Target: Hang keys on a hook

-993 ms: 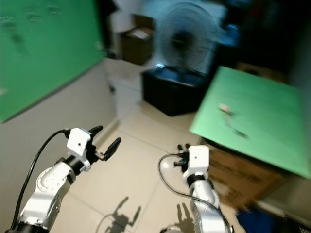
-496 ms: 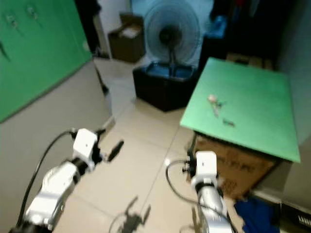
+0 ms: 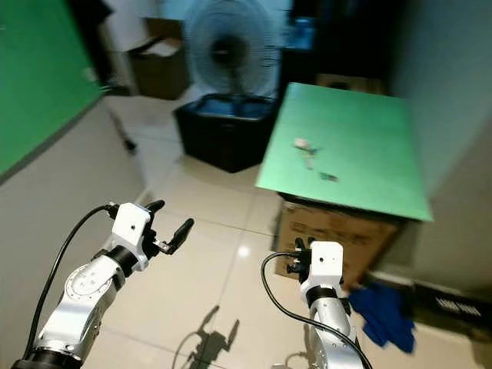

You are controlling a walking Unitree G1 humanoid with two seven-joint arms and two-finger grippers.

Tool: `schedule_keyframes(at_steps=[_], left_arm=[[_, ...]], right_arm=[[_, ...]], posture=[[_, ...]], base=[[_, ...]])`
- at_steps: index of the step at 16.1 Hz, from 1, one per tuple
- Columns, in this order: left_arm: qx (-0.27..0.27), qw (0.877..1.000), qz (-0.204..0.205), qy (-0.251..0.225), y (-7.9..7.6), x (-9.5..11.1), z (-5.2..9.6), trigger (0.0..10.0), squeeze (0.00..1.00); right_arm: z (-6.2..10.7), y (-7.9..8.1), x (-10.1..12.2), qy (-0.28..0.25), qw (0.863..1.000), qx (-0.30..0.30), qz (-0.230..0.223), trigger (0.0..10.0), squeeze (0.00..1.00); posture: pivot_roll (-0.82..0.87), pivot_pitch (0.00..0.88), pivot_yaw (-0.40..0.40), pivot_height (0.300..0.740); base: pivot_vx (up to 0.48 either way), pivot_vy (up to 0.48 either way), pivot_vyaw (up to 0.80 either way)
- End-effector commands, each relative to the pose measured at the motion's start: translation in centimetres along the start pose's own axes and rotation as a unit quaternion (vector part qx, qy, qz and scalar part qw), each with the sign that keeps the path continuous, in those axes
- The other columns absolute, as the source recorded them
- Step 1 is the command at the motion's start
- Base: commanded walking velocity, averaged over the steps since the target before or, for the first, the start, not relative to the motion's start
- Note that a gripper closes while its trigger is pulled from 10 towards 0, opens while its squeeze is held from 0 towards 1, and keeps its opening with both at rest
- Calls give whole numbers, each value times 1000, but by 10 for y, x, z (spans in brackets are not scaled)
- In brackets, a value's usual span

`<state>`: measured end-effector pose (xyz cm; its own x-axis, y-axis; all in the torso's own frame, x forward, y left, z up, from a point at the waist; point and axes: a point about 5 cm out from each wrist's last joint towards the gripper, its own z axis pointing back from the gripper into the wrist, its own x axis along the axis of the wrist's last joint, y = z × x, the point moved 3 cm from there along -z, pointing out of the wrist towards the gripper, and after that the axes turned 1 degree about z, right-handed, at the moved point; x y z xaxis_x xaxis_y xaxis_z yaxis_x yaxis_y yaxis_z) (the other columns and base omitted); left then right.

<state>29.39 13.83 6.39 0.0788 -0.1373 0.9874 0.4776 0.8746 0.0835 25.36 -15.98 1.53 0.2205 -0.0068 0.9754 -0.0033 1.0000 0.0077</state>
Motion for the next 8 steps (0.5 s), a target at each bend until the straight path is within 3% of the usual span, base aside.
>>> schedule_keyframes(at_steps=[1, 6, 8], left_arm=[[-2, 1000, -10, -3, 3, 4, 0, 10000, 0], [-4, 1000, -12, 3, 4, 3, -1, 10000, 0], [0, 1000, -14, 10, 5, 1, -2, 10000, 0]], right_arm=[[0, 1, 5, -9, 1000, 1, -7, 10000, 0], [-1, -1, 5, -8, 1000, -6, -11, 10000, 0], [-4, -12, -3, 28, 998, -46, 44, 10000, 0]], posture=[[-47, 0, 58, 731], [-52, 0, 63, 731], [-53, 0, 64, 722]], base=[[0, 0, -625], [0, 0, -624], [0, 0, -238]])
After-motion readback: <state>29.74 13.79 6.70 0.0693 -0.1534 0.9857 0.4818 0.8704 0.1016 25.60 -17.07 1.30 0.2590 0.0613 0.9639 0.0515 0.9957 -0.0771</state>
